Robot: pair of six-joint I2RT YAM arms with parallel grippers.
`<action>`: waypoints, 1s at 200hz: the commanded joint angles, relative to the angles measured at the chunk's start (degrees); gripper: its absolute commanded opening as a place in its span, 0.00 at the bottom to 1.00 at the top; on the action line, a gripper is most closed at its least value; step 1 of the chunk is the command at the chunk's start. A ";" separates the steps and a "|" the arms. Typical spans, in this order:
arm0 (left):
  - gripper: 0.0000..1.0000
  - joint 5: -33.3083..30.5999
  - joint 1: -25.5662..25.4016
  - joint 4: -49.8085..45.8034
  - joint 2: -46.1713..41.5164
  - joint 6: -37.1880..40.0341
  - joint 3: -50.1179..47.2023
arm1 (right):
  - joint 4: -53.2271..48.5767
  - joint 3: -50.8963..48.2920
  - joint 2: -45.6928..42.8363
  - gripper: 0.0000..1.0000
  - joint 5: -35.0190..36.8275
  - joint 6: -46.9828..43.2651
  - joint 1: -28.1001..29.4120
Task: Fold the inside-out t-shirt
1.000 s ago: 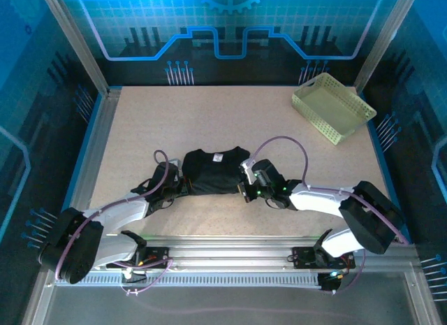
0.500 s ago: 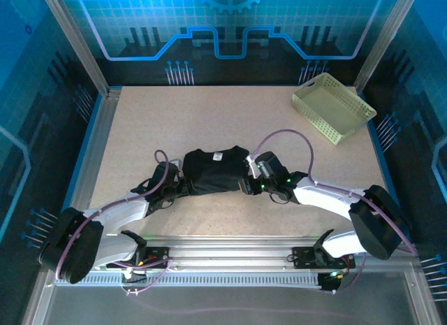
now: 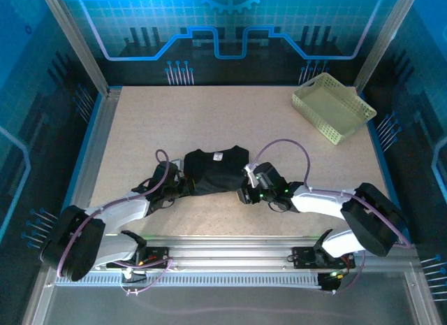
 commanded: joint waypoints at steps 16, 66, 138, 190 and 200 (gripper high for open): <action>0.13 0.54 0.37 0.42 0.68 0.68 0.48 | 8.65 0.88 2.78 0.35 3.35 -1.42 0.55; 0.12 -2.30 0.42 -2.38 -1.33 0.96 0.82 | -0.71 0.19 -1.95 0.10 11.63 0.86 1.20; 0.18 -0.43 -0.13 -2.77 -2.65 1.59 0.90 | -13.35 1.31 -6.39 0.26 9.80 4.64 2.16; 0.53 -2.96 -0.12 -13.94 -10.49 0.27 4.49 | -26.36 6.99 -14.95 0.58 12.59 5.19 2.23; 0.54 -5.27 -0.08 -17.88 -12.97 0.13 6.85 | -28.20 9.43 -17.35 0.58 12.33 4.40 2.11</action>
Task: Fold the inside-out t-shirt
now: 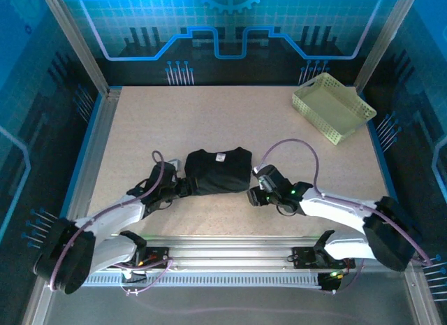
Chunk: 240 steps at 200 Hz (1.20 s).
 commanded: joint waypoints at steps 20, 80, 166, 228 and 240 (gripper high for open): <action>0.54 -4.16 -0.07 -11.18 -6.93 -0.53 9.81 | -8.18 11.73 -7.00 0.61 0.52 0.14 0.12; 0.54 3.24 -1.67 6.43 9.74 -10.41 13.48 | -3.20 24.81 13.73 0.60 -6.60 10.50 -0.70; 0.54 4.85 -2.72 13.19 17.78 -11.51 3.78 | 3.42 9.93 21.37 0.54 -3.73 16.40 -1.38; 0.59 -1.67 -4.02 -1.42 5.01 -6.24 8.96 | -5.87 15.61 13.41 0.59 2.05 11.27 -1.93; 0.60 -4.00 -5.11 -4.71 2.76 -5.10 11.36 | -7.52 16.58 10.91 0.61 3.38 9.72 -1.88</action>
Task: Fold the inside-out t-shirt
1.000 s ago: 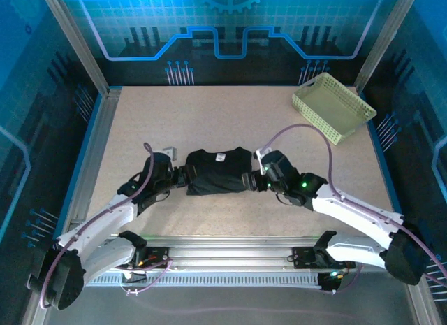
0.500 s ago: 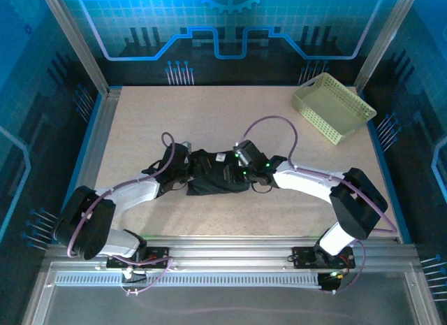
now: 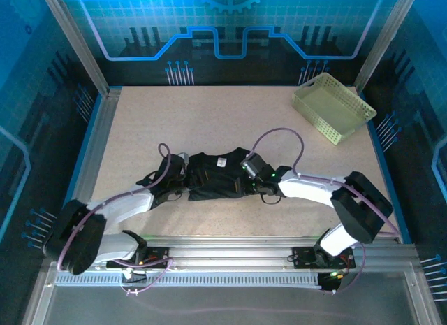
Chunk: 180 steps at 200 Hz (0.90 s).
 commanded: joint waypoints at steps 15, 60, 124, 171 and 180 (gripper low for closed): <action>0.61 -6.09 -2.55 -10.31 -5.89 3.46 7.35 | -5.60 6.44 -6.87 0.62 4.83 -5.03 -0.74; 0.62 -6.06 -3.38 -3.49 2.63 -3.13 7.81 | -3.29 12.07 2.89 0.62 1.32 -4.27 -0.98; 0.62 -6.96 -2.43 -5.05 11.63 -1.77 12.25 | 0.19 9.84 6.72 0.61 -1.43 -3.72 -4.12; 0.66 -21.42 -10.69 -21.74 5.93 0.51 19.25 | -7.69 7.97 -7.35 0.68 4.41 -6.89 -5.98; 0.67 -24.35 -13.26 -24.23 5.77 0.09 20.24 | -9.32 6.94 -10.08 0.72 5.90 -7.16 -6.85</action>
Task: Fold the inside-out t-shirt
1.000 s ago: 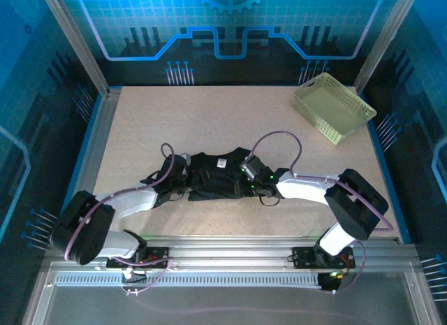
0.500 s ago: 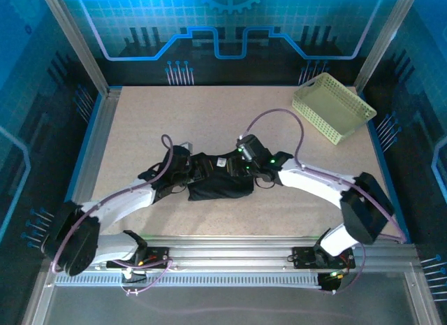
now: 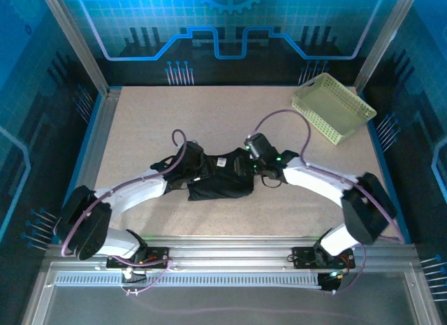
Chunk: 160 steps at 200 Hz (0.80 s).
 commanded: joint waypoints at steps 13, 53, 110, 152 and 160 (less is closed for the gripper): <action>0.70 -13.78 -9.01 -13.69 -1.82 0.01 5.05 | -6.51 -4.38 -11.72 0.75 5.42 -2.44 -3.60; 0.75 -16.47 -16.69 -17.38 6.47 -2.63 11.18 | -6.20 -13.68 -23.30 0.79 5.87 -2.17 -9.53; 0.83 -17.82 -18.26 -22.85 21.03 -1.67 24.18 | -2.64 -20.44 -28.69 0.81 2.20 -1.16 -13.01; 0.86 -17.08 -18.03 -25.57 27.72 -0.62 27.30 | -2.13 -20.64 -28.88 0.81 0.86 -1.06 -13.36; 0.87 -16.94 -17.63 -26.11 28.37 -0.25 27.29 | -2.09 -20.55 -28.98 0.81 0.70 -1.11 -13.36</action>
